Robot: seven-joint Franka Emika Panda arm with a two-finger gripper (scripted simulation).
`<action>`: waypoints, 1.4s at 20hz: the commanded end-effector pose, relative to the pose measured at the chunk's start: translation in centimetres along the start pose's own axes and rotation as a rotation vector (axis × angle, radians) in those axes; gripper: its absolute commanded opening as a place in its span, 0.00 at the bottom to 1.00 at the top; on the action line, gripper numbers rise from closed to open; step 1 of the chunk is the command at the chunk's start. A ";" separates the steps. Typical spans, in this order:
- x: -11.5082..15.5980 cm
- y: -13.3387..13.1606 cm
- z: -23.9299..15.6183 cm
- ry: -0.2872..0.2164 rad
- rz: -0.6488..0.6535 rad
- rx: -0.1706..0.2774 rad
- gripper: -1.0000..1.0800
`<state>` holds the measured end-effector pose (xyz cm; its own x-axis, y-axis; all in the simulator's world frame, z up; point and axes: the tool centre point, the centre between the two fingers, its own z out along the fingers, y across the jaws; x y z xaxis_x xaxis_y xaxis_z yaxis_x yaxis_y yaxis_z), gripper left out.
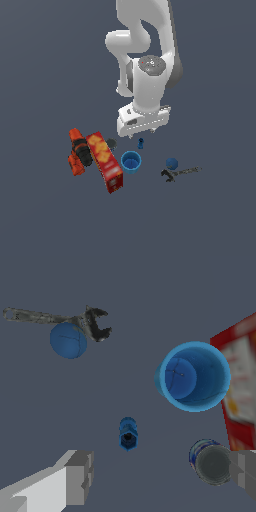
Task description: Pick up a designated object from a clutter of objects.
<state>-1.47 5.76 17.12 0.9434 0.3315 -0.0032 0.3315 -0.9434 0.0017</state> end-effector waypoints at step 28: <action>-3.0 -2.0 10.6 0.003 -0.189 0.002 0.96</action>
<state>-4.96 6.60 7.22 0.8645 0.5026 0.0000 0.5026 -0.8645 -0.0001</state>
